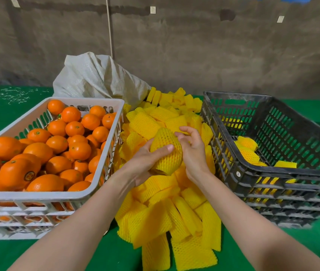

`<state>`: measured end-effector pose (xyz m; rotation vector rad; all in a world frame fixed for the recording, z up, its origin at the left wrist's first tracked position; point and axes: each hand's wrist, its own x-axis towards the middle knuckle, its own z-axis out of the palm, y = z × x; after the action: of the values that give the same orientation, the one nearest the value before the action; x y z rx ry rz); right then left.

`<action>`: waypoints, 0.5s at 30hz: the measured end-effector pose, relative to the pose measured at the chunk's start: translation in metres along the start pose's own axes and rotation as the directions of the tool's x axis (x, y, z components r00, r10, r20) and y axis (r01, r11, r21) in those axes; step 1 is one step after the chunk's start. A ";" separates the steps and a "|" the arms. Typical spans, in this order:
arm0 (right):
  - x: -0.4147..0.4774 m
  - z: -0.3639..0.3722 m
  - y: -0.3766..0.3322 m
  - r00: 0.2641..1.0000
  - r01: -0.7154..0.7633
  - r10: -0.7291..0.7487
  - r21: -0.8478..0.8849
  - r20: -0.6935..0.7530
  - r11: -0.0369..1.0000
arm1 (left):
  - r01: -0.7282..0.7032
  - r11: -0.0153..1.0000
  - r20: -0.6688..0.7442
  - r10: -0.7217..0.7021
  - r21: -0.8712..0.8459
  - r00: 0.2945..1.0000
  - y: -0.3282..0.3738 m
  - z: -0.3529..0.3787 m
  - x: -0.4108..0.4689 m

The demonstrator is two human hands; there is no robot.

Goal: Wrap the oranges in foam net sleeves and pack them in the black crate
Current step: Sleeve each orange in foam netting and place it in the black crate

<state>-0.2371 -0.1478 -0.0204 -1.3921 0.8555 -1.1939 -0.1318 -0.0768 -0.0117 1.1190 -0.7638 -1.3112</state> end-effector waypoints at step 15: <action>0.018 -0.052 -0.031 0.935 0.327 -0.279 -0.230 0.220 0.917 | -0.114 0.987 0.108 0.126 -0.114 0.986 0.028 0.069 0.021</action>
<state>-0.2862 -0.1731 0.0106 -1.8776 0.7005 -1.1887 -0.1828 -0.1138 0.0331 0.9040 -0.8230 -1.3073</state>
